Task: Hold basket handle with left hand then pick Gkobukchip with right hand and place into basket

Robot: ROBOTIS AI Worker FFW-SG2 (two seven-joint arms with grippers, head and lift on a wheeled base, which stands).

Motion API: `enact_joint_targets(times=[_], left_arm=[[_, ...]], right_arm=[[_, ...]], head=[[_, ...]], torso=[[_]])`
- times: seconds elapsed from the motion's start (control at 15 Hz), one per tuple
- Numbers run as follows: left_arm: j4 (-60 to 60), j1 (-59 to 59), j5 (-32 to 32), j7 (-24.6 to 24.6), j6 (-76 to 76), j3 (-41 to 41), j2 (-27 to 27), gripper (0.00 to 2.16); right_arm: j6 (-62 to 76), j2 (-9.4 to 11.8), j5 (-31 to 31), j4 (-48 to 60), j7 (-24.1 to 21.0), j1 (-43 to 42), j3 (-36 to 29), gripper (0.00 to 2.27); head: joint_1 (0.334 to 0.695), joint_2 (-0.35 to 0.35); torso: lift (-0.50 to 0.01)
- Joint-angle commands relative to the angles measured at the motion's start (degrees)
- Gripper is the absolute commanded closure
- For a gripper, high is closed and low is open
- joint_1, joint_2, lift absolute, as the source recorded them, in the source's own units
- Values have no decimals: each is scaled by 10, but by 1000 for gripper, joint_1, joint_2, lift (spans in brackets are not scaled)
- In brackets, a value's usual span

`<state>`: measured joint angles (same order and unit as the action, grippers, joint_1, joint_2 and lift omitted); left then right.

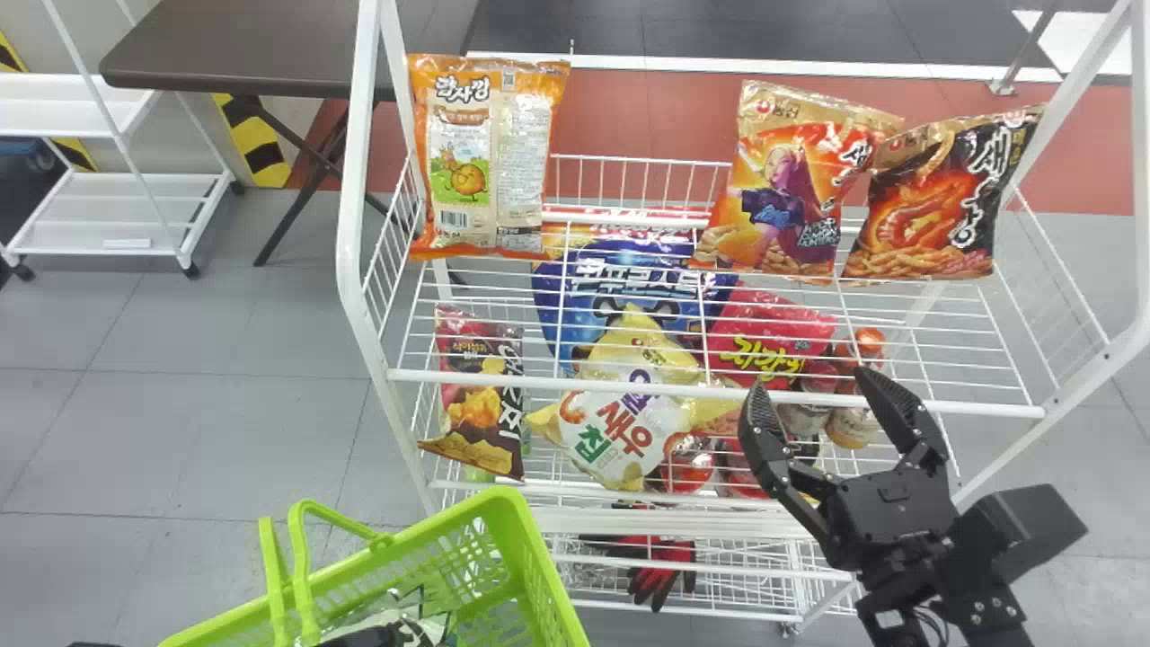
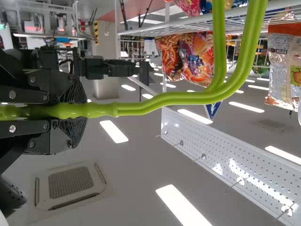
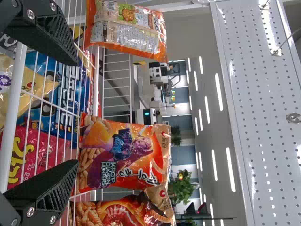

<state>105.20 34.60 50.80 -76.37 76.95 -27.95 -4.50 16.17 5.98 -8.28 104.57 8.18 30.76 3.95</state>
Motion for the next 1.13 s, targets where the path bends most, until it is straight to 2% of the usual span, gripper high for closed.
enact_joint_targets(times=[0.0, 1.07], left_arm=[[0, -1, -1, 2, 0, 0, 0, 2148], [0, -3, -4, 3, 2, 1, 1, 2148]], right_arm=[[-3, -1, -2, -1, 0, 0, -1, 63], [-3, -4, -9, -3, -1, 0, 1, 56]], head=[[695, -14], [695, -19]], torso=[[0], [0]])
